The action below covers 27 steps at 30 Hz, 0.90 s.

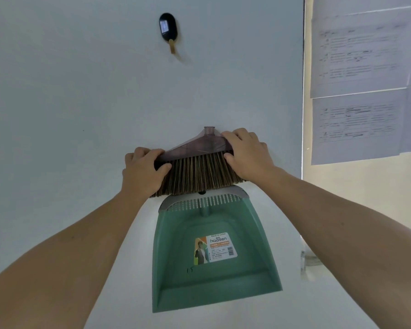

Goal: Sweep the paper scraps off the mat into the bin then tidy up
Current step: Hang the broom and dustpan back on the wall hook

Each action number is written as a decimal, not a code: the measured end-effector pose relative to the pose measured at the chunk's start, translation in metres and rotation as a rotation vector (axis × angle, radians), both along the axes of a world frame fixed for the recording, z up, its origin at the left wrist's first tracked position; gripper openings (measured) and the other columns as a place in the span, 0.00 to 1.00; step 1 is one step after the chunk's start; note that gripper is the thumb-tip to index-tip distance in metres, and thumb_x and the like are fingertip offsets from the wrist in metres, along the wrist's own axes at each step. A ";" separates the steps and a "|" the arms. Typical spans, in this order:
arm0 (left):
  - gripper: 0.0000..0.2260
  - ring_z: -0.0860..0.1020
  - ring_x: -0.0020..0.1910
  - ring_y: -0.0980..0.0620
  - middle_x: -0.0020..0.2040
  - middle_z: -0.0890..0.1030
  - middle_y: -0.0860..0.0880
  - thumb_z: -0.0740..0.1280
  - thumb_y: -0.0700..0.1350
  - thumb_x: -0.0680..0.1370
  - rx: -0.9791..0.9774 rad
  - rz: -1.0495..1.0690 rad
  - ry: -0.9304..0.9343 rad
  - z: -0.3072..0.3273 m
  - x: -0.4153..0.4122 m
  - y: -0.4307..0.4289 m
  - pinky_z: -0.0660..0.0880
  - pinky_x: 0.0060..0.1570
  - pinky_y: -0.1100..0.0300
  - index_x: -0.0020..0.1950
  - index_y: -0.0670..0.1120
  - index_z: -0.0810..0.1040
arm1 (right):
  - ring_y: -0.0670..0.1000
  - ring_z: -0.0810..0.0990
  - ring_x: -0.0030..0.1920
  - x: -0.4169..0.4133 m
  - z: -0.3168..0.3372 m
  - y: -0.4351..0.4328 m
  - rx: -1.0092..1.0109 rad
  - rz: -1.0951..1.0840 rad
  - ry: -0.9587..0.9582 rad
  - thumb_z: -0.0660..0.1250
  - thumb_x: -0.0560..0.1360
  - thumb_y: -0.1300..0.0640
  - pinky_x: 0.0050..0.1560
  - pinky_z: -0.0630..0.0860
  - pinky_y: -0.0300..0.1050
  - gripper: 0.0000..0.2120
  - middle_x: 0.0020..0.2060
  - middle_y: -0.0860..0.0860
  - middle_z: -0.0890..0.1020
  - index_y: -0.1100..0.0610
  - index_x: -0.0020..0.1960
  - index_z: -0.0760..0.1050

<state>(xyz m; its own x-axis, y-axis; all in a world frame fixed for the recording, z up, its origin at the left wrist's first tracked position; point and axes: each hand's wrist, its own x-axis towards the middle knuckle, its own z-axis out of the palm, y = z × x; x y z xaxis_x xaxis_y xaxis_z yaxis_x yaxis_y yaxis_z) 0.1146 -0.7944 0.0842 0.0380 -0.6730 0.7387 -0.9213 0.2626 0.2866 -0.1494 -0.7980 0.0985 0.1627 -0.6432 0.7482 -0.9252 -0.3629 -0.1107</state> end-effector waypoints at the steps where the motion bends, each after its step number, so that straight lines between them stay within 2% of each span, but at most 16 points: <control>1: 0.21 0.64 0.64 0.43 0.63 0.72 0.46 0.66 0.56 0.76 0.001 0.019 -0.015 0.000 -0.001 0.000 0.68 0.57 0.45 0.68 0.53 0.73 | 0.57 0.66 0.65 0.000 0.000 0.000 -0.005 0.003 -0.007 0.62 0.78 0.52 0.60 0.67 0.56 0.23 0.66 0.52 0.69 0.50 0.73 0.64; 5: 0.21 0.66 0.64 0.42 0.65 0.71 0.47 0.65 0.58 0.76 0.016 0.069 -0.044 -0.001 -0.001 0.003 0.67 0.56 0.41 0.67 0.54 0.71 | 0.56 0.64 0.67 -0.001 -0.004 0.000 -0.019 0.023 -0.031 0.62 0.78 0.52 0.60 0.67 0.57 0.25 0.68 0.52 0.68 0.51 0.74 0.63; 17: 0.22 0.66 0.66 0.43 0.68 0.71 0.47 0.58 0.59 0.77 0.026 0.146 0.030 0.004 0.002 0.008 0.64 0.59 0.40 0.69 0.54 0.67 | 0.56 0.61 0.71 0.002 -0.002 0.007 0.005 0.039 -0.117 0.60 0.76 0.52 0.64 0.65 0.60 0.26 0.71 0.53 0.64 0.52 0.73 0.63; 22: 0.22 0.64 0.69 0.43 0.71 0.69 0.48 0.59 0.57 0.77 -0.001 0.199 0.015 0.004 0.009 0.027 0.60 0.64 0.38 0.71 0.53 0.66 | 0.55 0.58 0.73 0.013 -0.004 0.022 -0.005 0.016 -0.117 0.60 0.76 0.51 0.67 0.61 0.62 0.26 0.72 0.54 0.62 0.52 0.74 0.62; 27: 0.22 0.63 0.70 0.43 0.71 0.68 0.48 0.59 0.56 0.78 -0.018 0.182 0.002 0.004 0.018 0.056 0.59 0.65 0.37 0.71 0.53 0.66 | 0.54 0.49 0.76 0.024 -0.010 0.051 0.000 -0.009 -0.077 0.58 0.76 0.50 0.70 0.51 0.69 0.28 0.75 0.53 0.57 0.48 0.75 0.57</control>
